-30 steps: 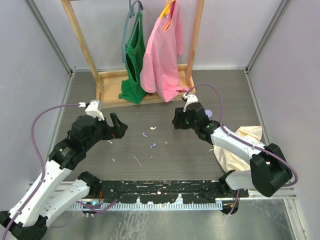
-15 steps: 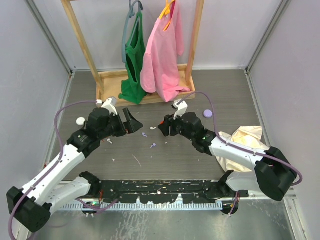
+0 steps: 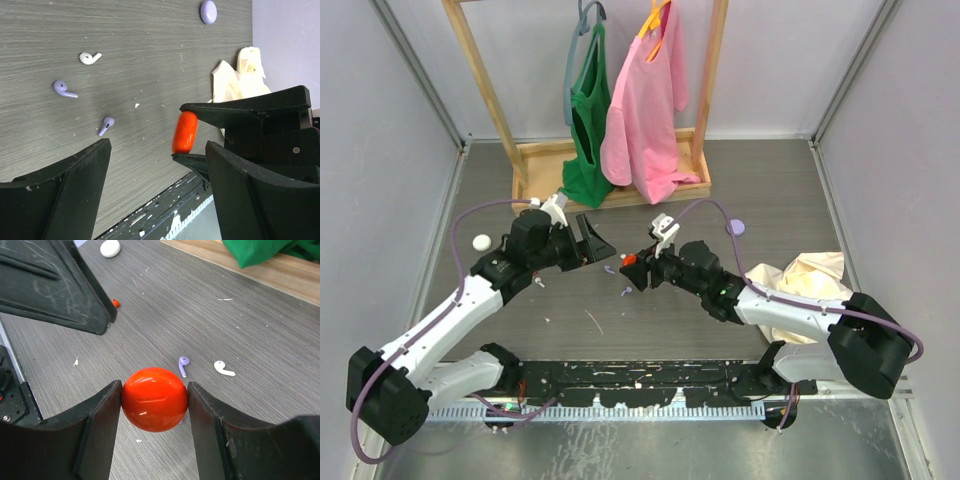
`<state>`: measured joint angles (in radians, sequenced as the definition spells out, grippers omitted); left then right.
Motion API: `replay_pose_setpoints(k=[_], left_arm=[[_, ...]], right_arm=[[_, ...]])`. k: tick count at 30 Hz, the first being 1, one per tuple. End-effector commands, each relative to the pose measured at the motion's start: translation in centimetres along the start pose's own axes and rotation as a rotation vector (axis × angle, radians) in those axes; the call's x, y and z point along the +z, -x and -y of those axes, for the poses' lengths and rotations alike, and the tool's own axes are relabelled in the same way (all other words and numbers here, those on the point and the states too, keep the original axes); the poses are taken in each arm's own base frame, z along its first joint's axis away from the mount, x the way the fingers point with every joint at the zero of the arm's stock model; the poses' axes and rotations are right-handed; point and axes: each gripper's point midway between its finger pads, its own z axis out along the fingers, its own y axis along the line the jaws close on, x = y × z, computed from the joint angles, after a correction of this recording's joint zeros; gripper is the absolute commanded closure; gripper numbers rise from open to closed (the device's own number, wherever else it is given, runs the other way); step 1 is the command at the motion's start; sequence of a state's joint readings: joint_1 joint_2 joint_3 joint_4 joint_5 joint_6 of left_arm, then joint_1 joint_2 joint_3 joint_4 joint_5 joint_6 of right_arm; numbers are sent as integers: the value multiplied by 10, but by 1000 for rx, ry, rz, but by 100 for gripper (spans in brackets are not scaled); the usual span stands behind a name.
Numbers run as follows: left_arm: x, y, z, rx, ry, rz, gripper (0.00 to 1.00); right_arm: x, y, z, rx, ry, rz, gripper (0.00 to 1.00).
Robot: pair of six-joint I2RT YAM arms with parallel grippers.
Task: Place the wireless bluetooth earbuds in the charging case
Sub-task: Pick up the charging case at the center of the board.
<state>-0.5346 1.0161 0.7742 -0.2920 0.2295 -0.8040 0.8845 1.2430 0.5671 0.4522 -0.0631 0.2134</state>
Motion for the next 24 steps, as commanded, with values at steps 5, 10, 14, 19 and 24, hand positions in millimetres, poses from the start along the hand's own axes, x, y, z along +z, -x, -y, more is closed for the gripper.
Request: replay_pose_setpoints(k=[5, 10, 14, 19, 24], left_arm=[[1, 10, 45, 20, -193, -19, 34], [3, 4, 54, 26, -239, -57, 38], [5, -3, 56, 34, -246, -83, 38], [12, -13, 53, 38, -235, -125, 42], [13, -17, 54, 70, -227, -148, 49]], right_arm=[[-2, 46, -30, -75, 121, 168, 44], [0, 47, -36, -90, 141, 172, 44], [0, 48, -38, -95, 144, 182, 44], [-1, 52, -39, -102, 143, 196, 44], [-2, 52, -37, -105, 136, 196, 44]])
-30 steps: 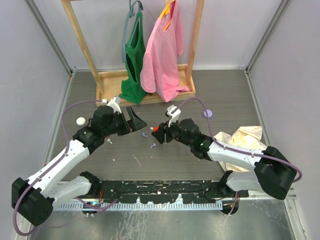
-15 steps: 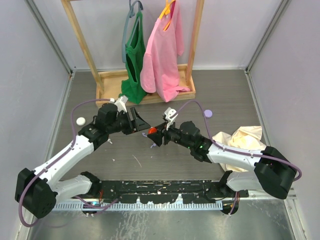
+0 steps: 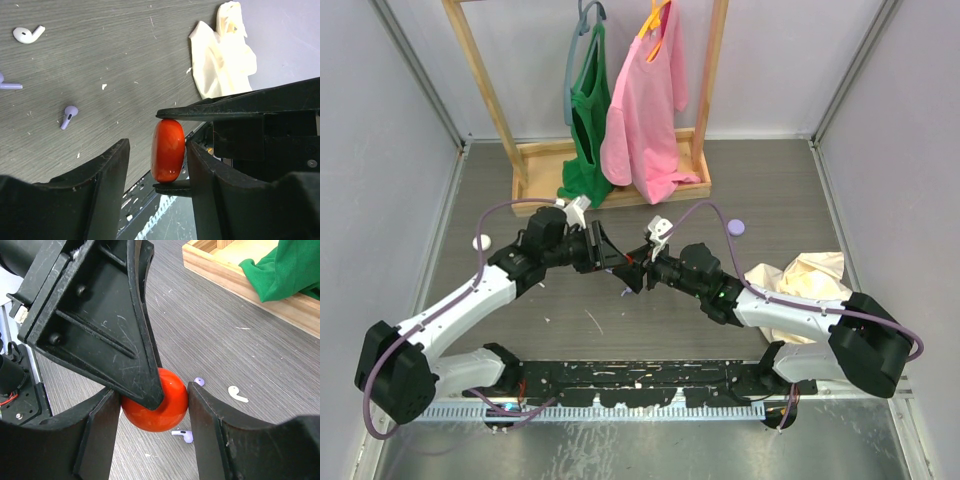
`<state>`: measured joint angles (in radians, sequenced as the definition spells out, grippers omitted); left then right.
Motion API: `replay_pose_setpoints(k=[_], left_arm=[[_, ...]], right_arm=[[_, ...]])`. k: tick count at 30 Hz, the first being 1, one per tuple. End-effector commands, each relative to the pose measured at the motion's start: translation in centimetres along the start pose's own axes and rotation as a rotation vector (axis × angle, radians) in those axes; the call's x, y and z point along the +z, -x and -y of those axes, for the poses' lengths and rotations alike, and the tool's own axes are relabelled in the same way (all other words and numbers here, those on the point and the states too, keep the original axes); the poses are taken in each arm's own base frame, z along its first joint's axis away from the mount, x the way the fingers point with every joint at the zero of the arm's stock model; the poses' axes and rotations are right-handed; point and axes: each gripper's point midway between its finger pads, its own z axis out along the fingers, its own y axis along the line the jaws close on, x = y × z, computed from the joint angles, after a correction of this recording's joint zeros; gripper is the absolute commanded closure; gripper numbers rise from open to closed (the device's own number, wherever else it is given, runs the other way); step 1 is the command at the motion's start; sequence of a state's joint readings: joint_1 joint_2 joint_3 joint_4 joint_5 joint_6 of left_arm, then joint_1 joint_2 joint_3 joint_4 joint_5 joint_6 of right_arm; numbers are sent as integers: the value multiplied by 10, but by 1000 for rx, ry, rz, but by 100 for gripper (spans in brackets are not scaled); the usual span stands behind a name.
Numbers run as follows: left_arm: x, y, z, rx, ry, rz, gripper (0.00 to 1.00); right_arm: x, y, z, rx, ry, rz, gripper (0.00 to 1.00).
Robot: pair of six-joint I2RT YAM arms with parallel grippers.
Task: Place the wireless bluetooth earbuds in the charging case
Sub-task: Pick up the charging case at the center of the board.
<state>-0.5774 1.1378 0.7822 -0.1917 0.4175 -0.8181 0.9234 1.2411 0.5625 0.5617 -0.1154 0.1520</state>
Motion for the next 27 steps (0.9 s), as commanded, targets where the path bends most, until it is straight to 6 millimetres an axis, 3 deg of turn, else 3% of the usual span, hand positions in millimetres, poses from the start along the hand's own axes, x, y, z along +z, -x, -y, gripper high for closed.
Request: replay_pose_setpoints(k=[1, 16, 27], left_arm=[[-5, 13, 28, 82, -77, 22, 51], [-8, 6, 33, 153, -92, -11, 85], [-21, 14, 25, 301, 1, -13, 92]], right_arm=[[0, 33, -7, -33, 22, 110, 44], [-5, 32, -4, -36, 3, 121, 41], [-11, 32, -8, -23, 21, 123, 3]])
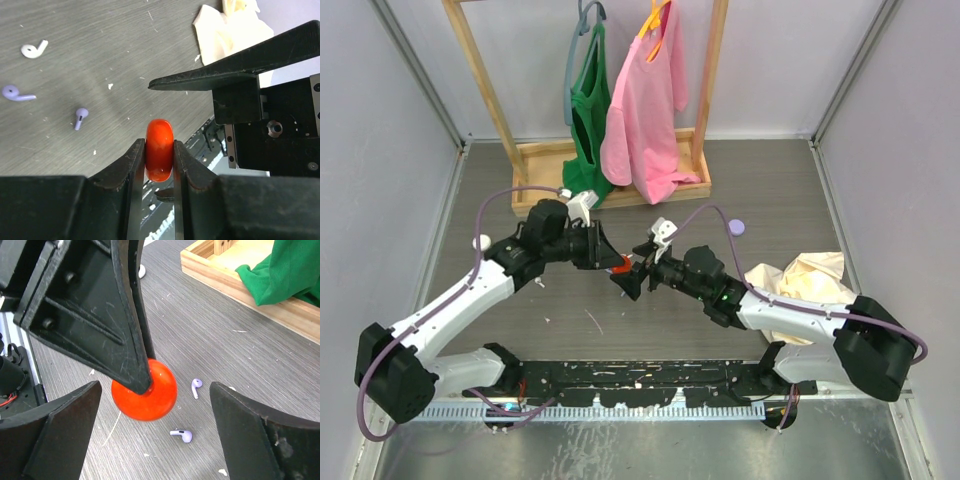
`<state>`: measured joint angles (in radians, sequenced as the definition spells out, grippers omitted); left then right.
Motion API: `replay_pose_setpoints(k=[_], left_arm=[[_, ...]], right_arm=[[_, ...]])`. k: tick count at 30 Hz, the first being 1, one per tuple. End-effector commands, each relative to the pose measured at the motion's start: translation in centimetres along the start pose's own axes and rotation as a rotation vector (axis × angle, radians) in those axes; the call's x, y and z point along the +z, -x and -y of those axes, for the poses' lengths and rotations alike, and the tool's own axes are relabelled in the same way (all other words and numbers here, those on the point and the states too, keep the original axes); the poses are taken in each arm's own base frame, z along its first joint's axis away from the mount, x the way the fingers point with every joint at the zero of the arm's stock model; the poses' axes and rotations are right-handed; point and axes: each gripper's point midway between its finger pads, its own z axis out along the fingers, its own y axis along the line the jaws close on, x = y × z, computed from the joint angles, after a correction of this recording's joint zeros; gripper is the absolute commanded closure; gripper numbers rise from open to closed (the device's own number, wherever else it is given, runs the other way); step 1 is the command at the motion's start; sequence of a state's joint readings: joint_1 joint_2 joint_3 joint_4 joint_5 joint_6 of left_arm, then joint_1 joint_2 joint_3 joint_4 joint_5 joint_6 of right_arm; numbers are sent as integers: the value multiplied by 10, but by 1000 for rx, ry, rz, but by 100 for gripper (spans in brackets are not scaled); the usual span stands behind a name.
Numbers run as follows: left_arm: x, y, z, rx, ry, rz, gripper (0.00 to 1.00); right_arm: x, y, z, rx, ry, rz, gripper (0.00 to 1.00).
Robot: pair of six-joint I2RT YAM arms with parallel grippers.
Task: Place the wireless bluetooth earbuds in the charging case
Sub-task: Pick up the charging case at the center of the board.
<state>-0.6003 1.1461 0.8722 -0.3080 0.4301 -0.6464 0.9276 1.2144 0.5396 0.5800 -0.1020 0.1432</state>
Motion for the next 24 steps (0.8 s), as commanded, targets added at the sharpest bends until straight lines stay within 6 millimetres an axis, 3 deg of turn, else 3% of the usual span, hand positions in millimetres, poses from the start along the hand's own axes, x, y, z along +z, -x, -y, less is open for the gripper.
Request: replay_pose_setpoints(k=[1, 6, 12, 17, 24], left_arm=[[-17, 19, 10, 159, 19, 39, 92], [-27, 24, 8, 269, 56, 38, 93], [-35, 28, 19, 393, 14, 28, 98], [-42, 30, 43, 488, -92, 19, 98], [-50, 34, 72, 609, -235, 8, 98]], right_arm=[[-6, 29, -10, -16, 38, 100, 1], [-10, 29, -21, -38, 132, 85, 0], [-17, 38, -23, 9, 271, 98, 0], [-31, 50, -10, 22, 327, 133, 1], [-40, 62, -21, -19, 468, 150, 2]])
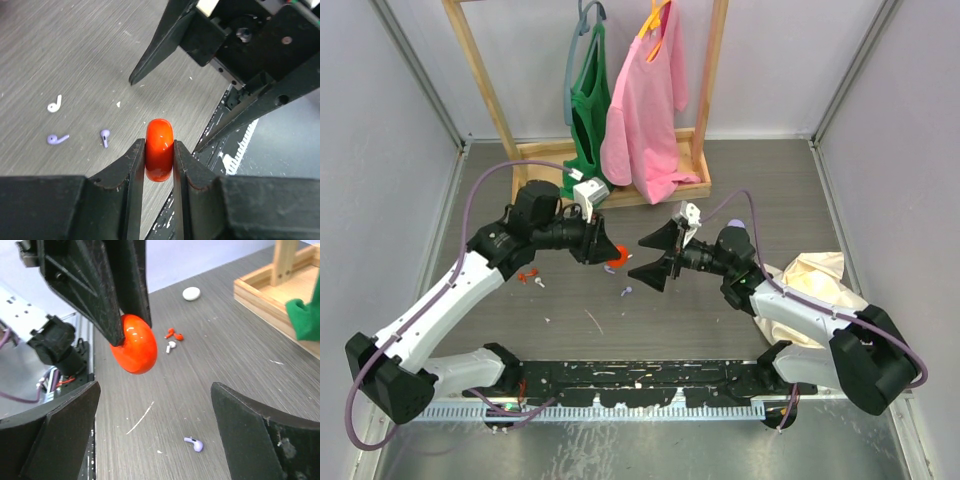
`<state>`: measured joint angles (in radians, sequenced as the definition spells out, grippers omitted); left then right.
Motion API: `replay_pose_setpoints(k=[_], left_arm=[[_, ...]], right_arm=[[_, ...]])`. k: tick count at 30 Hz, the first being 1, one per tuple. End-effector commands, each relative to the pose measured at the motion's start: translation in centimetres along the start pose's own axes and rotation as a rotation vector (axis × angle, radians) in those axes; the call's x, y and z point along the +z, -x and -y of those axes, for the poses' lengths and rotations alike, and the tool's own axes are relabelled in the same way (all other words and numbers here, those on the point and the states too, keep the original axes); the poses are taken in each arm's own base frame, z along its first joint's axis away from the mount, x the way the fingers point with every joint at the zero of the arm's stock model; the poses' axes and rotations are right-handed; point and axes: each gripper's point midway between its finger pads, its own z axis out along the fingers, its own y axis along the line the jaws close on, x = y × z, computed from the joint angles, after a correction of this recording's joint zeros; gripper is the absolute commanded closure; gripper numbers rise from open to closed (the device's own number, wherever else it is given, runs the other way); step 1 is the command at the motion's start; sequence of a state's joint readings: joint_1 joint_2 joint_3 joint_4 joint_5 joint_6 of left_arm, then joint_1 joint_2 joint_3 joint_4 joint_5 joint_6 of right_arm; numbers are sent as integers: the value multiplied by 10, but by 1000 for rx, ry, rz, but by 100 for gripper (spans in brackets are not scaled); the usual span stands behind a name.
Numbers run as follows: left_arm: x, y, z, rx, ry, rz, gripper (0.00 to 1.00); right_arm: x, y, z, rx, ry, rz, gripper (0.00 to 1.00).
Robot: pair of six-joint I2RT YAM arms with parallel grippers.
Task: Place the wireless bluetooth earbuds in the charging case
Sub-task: Open the charging case.
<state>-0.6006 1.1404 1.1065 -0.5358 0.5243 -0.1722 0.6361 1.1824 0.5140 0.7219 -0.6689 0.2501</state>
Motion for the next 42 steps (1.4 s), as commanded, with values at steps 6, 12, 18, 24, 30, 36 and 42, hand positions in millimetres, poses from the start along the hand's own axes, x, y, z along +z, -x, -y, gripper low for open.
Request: replay_pose_setpoints(k=[6, 12, 18, 24, 30, 36, 42], left_arm=[[-15, 32, 43, 214, -213, 66, 96], [-18, 35, 47, 269, -241, 42, 95], [-18, 33, 55, 300, -290, -6, 94], [-17, 31, 55, 330, -286, -15, 94], [-20, 32, 58, 354, -293, -8, 95], [-22, 32, 60, 365, -296, -8, 95], [-25, 36, 63, 380, -296, 17, 97]], right_arm=[[1, 35, -42, -104, 254, 49, 6], [5, 44, -52, -104, 319, 42, 12], [11, 47, -57, -109, 353, 35, 17], [14, 49, -62, -105, 375, 29, 28], [15, 46, -62, -102, 378, 22, 41], [15, 44, -63, -101, 382, 20, 51], [15, 43, -63, -100, 377, 32, 52]])
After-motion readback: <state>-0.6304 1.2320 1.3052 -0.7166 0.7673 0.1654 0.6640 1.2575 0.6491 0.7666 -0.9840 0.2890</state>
